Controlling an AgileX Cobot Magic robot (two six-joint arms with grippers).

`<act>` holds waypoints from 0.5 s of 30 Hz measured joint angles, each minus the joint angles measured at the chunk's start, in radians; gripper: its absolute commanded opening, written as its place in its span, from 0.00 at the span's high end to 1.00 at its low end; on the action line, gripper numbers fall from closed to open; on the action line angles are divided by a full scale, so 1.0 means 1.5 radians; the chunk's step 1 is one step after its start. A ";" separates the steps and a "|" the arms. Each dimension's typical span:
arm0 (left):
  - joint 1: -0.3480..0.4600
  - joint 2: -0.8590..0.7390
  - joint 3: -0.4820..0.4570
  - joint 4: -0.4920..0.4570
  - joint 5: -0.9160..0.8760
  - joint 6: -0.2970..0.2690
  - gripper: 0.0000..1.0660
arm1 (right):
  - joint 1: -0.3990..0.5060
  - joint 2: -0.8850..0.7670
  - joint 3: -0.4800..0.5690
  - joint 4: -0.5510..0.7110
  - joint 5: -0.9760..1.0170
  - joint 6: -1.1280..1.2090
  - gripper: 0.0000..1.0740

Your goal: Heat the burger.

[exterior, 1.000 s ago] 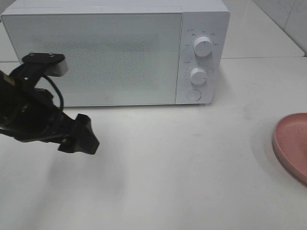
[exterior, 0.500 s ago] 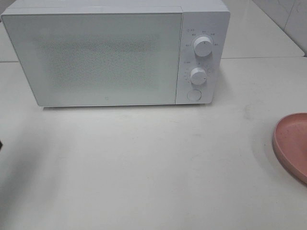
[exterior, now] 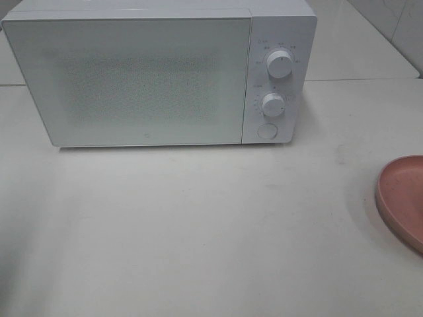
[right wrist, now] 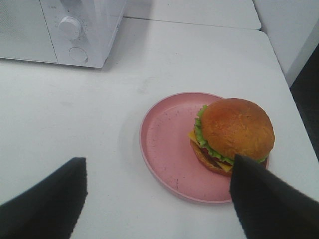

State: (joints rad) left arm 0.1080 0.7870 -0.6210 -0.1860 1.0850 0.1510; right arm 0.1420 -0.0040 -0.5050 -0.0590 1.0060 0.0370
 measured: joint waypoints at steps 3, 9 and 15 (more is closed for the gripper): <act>0.000 -0.082 0.020 0.018 0.001 -0.020 0.08 | 0.000 0.000 0.000 0.000 0.000 0.000 0.30; 0.001 -0.237 0.058 0.078 0.002 -0.060 0.08 | 0.000 0.000 0.000 0.000 0.000 0.000 0.30; 0.001 -0.356 0.065 0.095 0.001 -0.079 0.08 | 0.000 0.000 0.000 0.000 0.000 0.000 0.30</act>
State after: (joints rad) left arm 0.1090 0.2530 -0.5240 -0.0440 1.0870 0.0320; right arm 0.1420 -0.0040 -0.5050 -0.0590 1.0060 0.0370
